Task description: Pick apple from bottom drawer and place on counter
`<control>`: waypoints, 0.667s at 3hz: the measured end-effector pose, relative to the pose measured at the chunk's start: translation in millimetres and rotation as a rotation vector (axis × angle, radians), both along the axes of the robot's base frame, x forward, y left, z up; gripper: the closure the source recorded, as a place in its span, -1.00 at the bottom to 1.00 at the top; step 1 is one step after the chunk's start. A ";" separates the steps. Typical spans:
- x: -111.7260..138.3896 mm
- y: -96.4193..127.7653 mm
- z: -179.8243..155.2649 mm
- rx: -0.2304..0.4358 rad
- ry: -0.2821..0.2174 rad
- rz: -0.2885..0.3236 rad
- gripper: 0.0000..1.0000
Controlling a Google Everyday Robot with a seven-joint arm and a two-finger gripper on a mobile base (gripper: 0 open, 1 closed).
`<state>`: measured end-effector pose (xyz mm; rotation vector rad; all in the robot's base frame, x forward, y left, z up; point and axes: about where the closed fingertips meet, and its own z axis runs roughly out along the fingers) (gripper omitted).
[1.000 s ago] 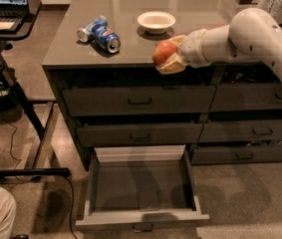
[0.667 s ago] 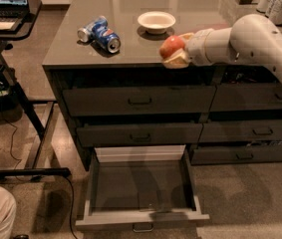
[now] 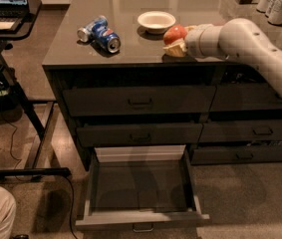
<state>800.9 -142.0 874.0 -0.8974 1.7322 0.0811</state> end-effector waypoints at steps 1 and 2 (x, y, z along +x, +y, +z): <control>27.1 -2.6 -11.4 0.047 0.003 -0.020 1.00; 43.9 -3.1 -15.7 0.082 -0.003 -0.017 0.62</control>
Offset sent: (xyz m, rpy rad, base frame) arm 0.0629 -0.0103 -0.0170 0.1218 -0.0157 -0.0219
